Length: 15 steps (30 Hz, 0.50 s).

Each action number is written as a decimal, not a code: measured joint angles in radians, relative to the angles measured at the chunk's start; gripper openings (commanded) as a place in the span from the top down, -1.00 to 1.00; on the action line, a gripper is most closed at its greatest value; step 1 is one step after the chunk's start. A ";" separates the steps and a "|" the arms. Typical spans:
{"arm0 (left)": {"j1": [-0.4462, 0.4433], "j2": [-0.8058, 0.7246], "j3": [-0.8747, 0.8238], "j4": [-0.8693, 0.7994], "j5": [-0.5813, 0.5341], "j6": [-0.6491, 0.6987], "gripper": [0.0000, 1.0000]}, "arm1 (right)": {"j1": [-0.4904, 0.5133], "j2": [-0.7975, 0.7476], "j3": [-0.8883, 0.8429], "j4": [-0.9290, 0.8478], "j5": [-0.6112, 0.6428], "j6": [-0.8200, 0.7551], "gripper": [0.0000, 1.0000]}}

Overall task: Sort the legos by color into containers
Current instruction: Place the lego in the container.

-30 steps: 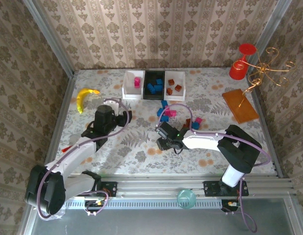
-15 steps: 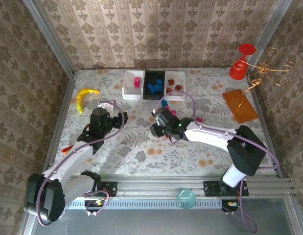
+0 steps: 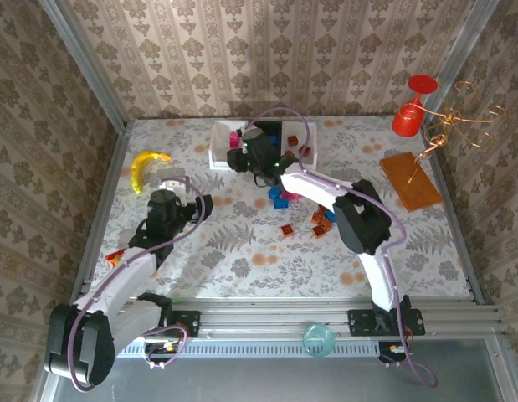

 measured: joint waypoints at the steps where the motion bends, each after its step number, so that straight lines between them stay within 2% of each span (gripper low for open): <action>1: 0.000 -0.003 -0.002 0.001 0.003 -0.002 -0.51 | -0.009 0.048 0.058 0.000 0.000 0.003 0.31; 6: 0.000 -0.006 -0.006 0.006 0.020 -0.015 -0.51 | -0.044 0.274 0.376 -0.043 -0.018 0.003 0.28; 11: 0.000 -0.006 -0.006 0.013 0.043 -0.031 -0.52 | -0.073 0.475 0.745 -0.167 -0.051 0.007 0.13; 15: 0.000 -0.006 -0.006 0.014 0.065 -0.046 -0.52 | -0.089 0.478 0.794 -0.240 -0.082 0.001 -0.13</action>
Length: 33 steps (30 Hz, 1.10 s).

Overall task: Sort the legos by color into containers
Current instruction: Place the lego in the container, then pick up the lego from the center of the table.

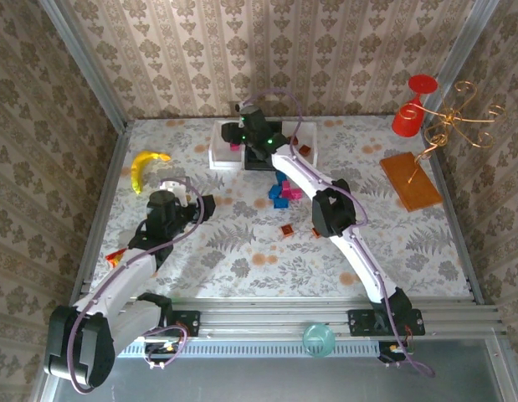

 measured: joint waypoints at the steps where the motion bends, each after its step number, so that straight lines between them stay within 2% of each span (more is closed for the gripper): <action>1: 0.000 0.000 0.000 0.002 0.006 -0.006 -0.52 | -0.003 -0.016 -0.020 -0.008 -0.006 -0.004 -0.18; 3: -0.003 0.002 0.000 0.011 0.014 -0.016 -0.52 | -0.008 -0.090 -0.131 -0.016 -0.023 -0.019 -0.25; 6: -0.022 0.010 0.000 0.032 0.019 -0.029 -0.52 | -0.010 -0.265 -0.387 -0.012 -0.037 -0.047 -0.38; 14: -0.101 0.068 0.000 0.074 0.048 -0.036 -0.53 | -0.008 -0.875 -1.104 0.026 -0.013 -0.126 -0.59; 17: -0.116 0.084 0.000 0.087 0.084 -0.035 -0.53 | 0.000 -1.020 -1.297 0.030 0.021 -0.124 -0.67; 20: -0.130 0.088 0.000 0.105 0.119 -0.027 -0.54 | 0.014 -1.055 -1.424 0.029 0.058 -0.101 -0.78; 23: -0.134 0.093 -0.007 0.135 0.150 -0.017 -0.59 | 0.038 -1.018 -1.488 0.023 0.092 -0.074 -0.83; 28: -0.134 0.117 -0.015 0.152 0.184 -0.009 -0.66 | 0.069 -0.903 -1.477 0.042 0.140 -0.037 -0.86; 33: -0.134 0.121 -0.018 0.150 0.202 -0.009 -0.66 | 0.079 -0.787 -1.405 0.045 0.196 0.002 -0.80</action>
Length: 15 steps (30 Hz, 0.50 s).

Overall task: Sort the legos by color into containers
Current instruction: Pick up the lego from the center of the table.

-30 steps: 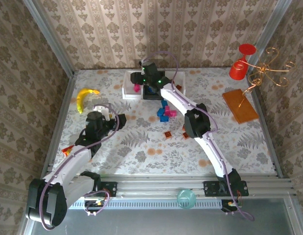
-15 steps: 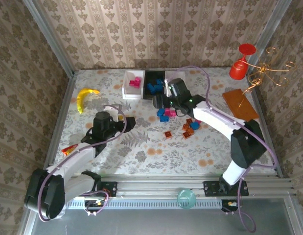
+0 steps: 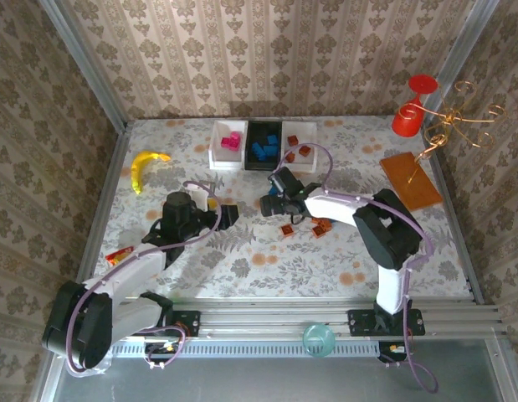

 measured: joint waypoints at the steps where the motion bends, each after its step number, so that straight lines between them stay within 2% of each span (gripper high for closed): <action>1: 0.000 0.000 0.000 0.000 0.000 0.000 -0.66 | 0.000 0.014 0.011 0.000 0.011 0.005 -0.77; 6: 0.000 -0.002 -0.001 -0.001 -0.002 0.000 -0.66 | 0.000 0.059 0.048 0.000 0.049 0.025 -0.58; 15: 0.000 -0.002 -0.001 -0.002 -0.021 0.007 -0.65 | 0.001 0.085 0.054 0.004 0.068 0.029 -0.03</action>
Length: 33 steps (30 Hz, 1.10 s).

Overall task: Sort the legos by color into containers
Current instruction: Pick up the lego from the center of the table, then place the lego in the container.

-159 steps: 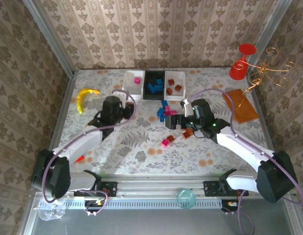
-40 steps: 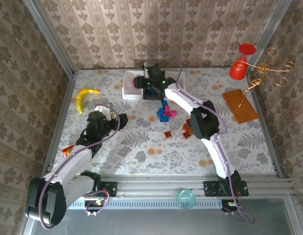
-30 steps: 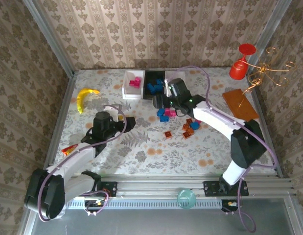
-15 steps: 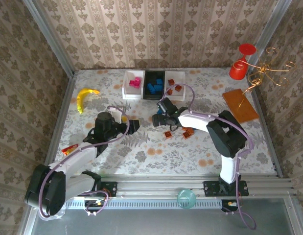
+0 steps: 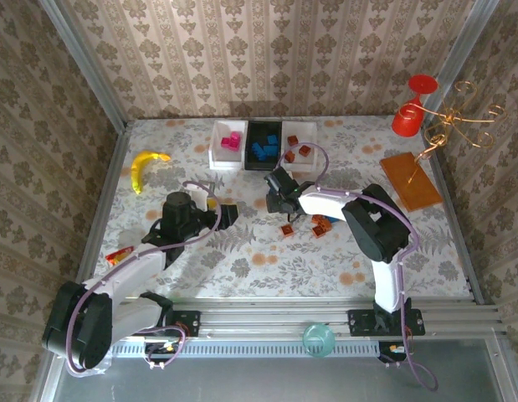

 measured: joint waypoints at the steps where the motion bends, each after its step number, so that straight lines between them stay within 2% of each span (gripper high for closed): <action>1: 0.000 -0.002 0.000 -0.001 -0.003 0.000 -0.65 | 0.000 -0.003 0.000 0.002 -0.001 -0.001 0.01; 9: 0.000 -0.041 0.000 -0.005 -0.067 -0.005 -0.65 | 0.002 -0.175 -0.055 0.044 -0.056 -0.003 0.07; 14: 0.000 -0.050 0.000 0.032 -0.086 -0.032 -0.65 | -0.007 -0.188 0.045 0.108 -0.077 -0.029 0.08; 18: 0.000 -0.050 0.000 0.053 -0.085 -0.051 -0.64 | -0.035 -0.089 0.203 0.138 -0.080 -0.042 0.07; 25: 0.000 -0.050 0.000 0.054 -0.074 -0.073 -0.64 | -0.105 0.185 0.512 0.143 -0.032 -0.082 0.00; 29: 0.000 -0.050 0.000 0.054 -0.060 -0.079 -0.64 | -0.138 0.361 0.735 0.080 -0.021 -0.101 -0.09; 33: -0.011 -0.050 0.000 0.053 -0.048 -0.080 -0.64 | -0.165 0.485 0.934 -0.005 -0.034 -0.121 -0.28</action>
